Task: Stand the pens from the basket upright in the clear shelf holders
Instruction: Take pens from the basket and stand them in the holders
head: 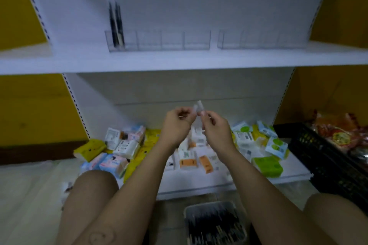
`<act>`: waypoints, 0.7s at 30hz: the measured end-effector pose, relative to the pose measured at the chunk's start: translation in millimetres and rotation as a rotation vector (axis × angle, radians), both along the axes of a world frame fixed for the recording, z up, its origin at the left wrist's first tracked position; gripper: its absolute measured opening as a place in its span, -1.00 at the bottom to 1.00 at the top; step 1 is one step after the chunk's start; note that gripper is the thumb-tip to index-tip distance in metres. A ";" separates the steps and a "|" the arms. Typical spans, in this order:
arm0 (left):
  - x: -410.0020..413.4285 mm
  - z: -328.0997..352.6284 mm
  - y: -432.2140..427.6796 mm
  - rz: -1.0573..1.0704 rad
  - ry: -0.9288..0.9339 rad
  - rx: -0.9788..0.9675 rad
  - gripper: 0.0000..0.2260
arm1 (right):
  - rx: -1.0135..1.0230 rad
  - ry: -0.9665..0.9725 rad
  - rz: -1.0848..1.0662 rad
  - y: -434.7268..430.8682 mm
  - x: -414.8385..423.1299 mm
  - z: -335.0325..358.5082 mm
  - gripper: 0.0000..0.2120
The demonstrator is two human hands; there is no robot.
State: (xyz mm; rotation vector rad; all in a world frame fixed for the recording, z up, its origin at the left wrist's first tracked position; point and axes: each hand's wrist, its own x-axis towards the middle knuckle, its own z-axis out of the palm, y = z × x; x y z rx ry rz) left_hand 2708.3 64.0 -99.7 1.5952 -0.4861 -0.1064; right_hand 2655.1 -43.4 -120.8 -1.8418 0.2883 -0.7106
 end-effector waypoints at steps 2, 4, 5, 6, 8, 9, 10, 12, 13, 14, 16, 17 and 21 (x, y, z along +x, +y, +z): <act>4.8 28.7 5.6 0.018 -0.098 0.000 -0.92 | -0.001 -0.047 0.018 6.3 4.5 29.4 -0.76; 8.5 58.2 11.9 0.041 -0.188 0.019 -0.93 | 0.013 -0.084 0.050 11.5 8.6 60.0 -0.77; 10.2 72.9 15.7 0.051 -0.224 0.026 -0.90 | 0.008 -0.104 0.062 12.9 11.3 75.1 -0.78; 11.5 87.4 19.8 0.055 -0.251 0.027 -0.88 | -0.017 -0.123 0.064 14.1 13.5 90.5 -0.80; 13.3 115.4 28.2 0.050 -0.306 0.019 -0.82 | -0.063 -0.174 0.071 16.0 17.3 121.8 -0.81; 14.7 129.1 32.4 0.049 -0.345 0.016 -0.79 | -0.071 -0.201 0.082 16.7 19.7 136.7 -0.81; 16.3 142.6 36.1 0.047 -0.389 0.012 -0.76 | -0.073 -0.219 0.096 17.7 22.0 151.0 -0.81; 20.7 168.0 42.3 0.047 -0.470 0.014 -0.70 | -0.075 -0.249 0.116 18.7 29.0 175.4 -0.80; 24.2 179.8 44.7 0.054 -0.497 0.020 -0.68 | -0.077 -0.269 0.126 18.6 33.3 186.6 -0.81; 29.1 189.9 46.8 0.068 -0.512 0.030 -0.69 | -0.080 -0.282 0.136 17.7 39.0 196.3 -0.83; 41.2 207.7 50.2 0.109 -0.542 0.056 -0.74 | -0.095 -0.298 0.157 14.5 53.1 213.0 -0.87; 48.8 215.2 51.3 0.133 -0.561 0.074 -0.76 | -0.110 -0.298 0.161 12.7 61.1 220.0 -0.82; 79.8 241.1 53.4 0.234 -0.605 0.154 -0.77 | -0.204 -0.318 0.180 7.0 92.0 239.1 -0.54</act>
